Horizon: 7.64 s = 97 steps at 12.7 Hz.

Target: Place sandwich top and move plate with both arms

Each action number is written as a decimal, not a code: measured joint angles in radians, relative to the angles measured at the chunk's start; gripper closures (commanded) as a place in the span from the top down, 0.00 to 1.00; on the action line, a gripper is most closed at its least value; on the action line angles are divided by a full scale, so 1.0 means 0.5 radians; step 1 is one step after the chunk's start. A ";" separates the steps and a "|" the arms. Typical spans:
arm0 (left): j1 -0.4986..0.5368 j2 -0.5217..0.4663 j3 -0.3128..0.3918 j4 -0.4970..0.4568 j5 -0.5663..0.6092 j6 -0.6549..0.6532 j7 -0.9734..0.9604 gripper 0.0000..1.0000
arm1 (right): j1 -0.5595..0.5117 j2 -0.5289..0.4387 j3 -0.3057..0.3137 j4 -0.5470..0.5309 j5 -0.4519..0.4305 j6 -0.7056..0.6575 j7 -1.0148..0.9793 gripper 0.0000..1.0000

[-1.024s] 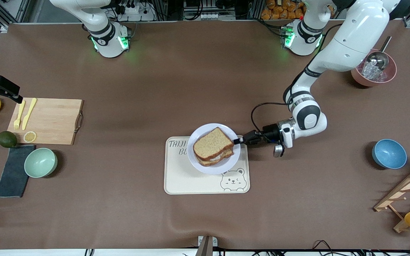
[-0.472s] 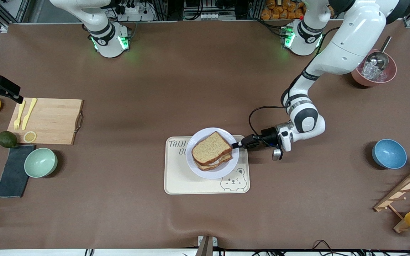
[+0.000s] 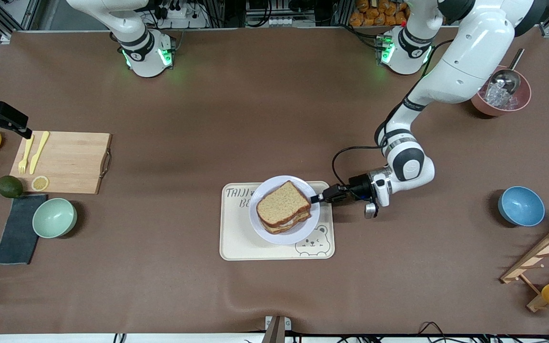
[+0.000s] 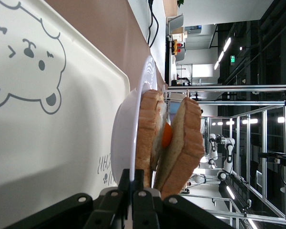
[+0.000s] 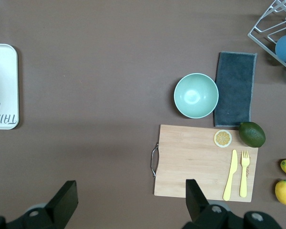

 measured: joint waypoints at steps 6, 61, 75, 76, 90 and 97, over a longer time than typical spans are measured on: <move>-0.011 0.117 0.001 0.082 0.000 0.013 0.000 0.00 | 0.000 0.000 0.001 0.000 0.000 0.000 0.000 1.00; -0.169 0.338 0.053 0.440 0.000 0.192 -0.097 1.00 | 0.002 0.003 0.006 0.000 0.000 0.002 0.000 1.00; 0.046 -0.334 0.112 0.436 1.756 0.323 -1.594 1.00 | 0.002 0.003 0.006 0.000 0.000 0.003 0.000 1.00; 0.076 -0.408 0.113 0.435 1.921 0.264 -1.719 1.00 | 0.002 0.003 0.006 0.000 0.000 0.003 0.000 1.00; 0.450 -1.120 0.105 0.809 3.597 -1.074 -2.260 1.00 | 0.021 0.028 0.014 0.001 0.000 0.018 0.000 1.00; 0.463 -1.298 0.130 0.808 3.602 -1.264 -2.337 1.00 | 0.021 0.029 0.012 0.002 0.000 0.019 0.000 1.00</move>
